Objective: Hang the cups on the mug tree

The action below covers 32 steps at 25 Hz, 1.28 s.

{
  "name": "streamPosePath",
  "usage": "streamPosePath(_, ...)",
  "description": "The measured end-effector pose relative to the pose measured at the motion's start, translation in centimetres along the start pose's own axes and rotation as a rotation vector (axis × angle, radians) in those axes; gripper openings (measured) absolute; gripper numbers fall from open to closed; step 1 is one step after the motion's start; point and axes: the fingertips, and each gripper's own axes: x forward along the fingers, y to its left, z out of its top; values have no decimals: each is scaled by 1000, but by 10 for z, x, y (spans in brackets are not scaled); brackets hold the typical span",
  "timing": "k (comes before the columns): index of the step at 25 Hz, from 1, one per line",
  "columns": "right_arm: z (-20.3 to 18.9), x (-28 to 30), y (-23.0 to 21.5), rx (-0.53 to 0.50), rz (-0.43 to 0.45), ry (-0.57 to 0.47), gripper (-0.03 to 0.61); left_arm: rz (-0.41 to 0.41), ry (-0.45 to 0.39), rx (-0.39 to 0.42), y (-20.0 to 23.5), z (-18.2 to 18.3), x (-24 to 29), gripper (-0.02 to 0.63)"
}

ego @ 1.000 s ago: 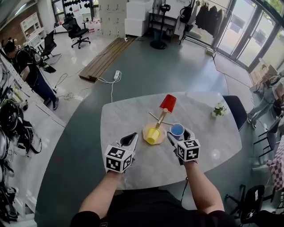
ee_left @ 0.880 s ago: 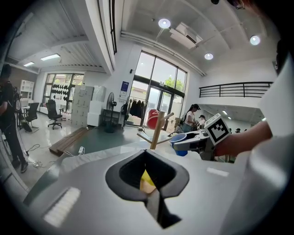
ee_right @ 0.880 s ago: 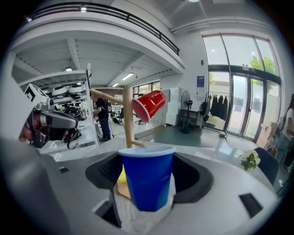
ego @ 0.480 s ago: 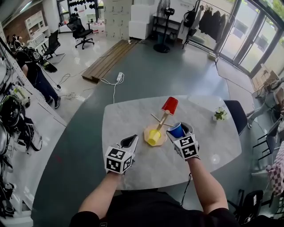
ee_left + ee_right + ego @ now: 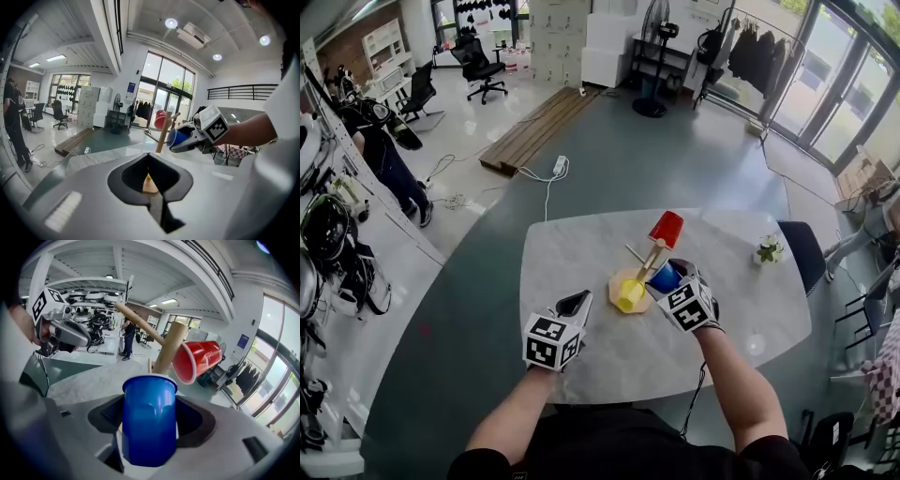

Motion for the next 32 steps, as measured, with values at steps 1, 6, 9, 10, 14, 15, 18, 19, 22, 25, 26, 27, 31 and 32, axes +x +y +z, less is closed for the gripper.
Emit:
streamPosePath(1,0,2,2,-13,10,7,327,2,1,-2,0,-1,0,11)
streamPosePath(6,-1,17,5,-86,28,56,327,18,9,-16,3,-7,-3,12)
streamPosePath(9,-3,23,6,-124,26,82,328,26,13,-25,5,-11,-5,12)
streamPosePath(10,-4,24,7,-135,26,89,328,28,13,-27,6,-13,-6,12)
streamPosePath(14,-9,27,9,-156,36,119,328,37,17,-31,9,-15,-9,11)
streamPosePath(15,-11,28,9,-156,38,126,328,39,18,-32,10,-16,-10,11)
streamPosePath(18,-13,28,9,-152,39,126,328,41,20,-33,11,-17,-9,11)
streamPosePath(19,-13,28,9,-154,38,123,328,42,21,-33,10,-17,-8,12)
streamPosePath(22,-13,26,8,-156,38,108,328,42,24,-30,7,-17,-4,12)
streamPosePath(25,-7,18,5,-145,32,72,328,42,25,-24,2,-16,-1,11)
streamPosePath(26,-5,15,3,-139,31,58,328,43,24,-21,0,-15,0,12)
streamPosePath(27,-2,12,1,-128,32,42,328,44,22,-18,0,-13,1,12)
streamPosePath(31,7,-5,-7,-25,47,-36,328,53,11,-5,-4,-4,4,12)
streamPosePath(32,9,-11,-10,11,51,-60,328,57,7,-1,-5,-1,4,12)
